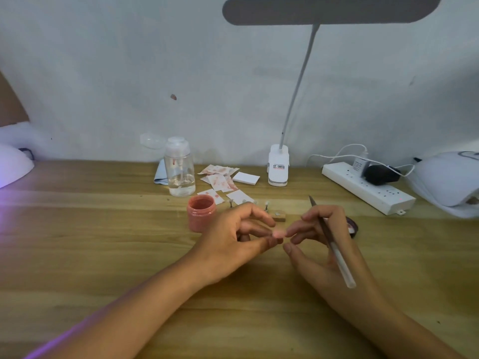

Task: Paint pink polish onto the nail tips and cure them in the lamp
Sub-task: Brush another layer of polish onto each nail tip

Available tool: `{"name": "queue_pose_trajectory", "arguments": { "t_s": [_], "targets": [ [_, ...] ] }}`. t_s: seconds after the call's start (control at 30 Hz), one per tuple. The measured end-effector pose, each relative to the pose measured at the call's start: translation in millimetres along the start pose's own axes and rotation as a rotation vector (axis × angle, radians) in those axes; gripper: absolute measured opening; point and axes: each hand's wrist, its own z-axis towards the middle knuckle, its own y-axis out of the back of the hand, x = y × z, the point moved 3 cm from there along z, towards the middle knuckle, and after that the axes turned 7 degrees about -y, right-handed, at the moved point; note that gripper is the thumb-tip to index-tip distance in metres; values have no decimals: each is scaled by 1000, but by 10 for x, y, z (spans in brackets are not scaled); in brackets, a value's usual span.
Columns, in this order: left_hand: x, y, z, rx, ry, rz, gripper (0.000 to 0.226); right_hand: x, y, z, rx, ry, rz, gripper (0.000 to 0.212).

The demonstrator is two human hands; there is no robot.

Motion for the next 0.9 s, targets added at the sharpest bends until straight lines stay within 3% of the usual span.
{"name": "queue_pose_trajectory", "arguments": {
  "t_s": [0.4,0.67,0.83,0.9],
  "targets": [
    [-81,-69,-26,15,-37,-70,14,134,8,4,-84,249,-194,51],
    [-86,-71,-14,27,49,-179,10,209,20,-23,-115,259,-241,46],
    [-62,-68,-18,54,150,-213,31,195,-29,-9,-113,267,-207,47],
    [-43,-45,-18,56,174,-163,29,130,-55,10,-132,206,-187,40]
  ]
}}
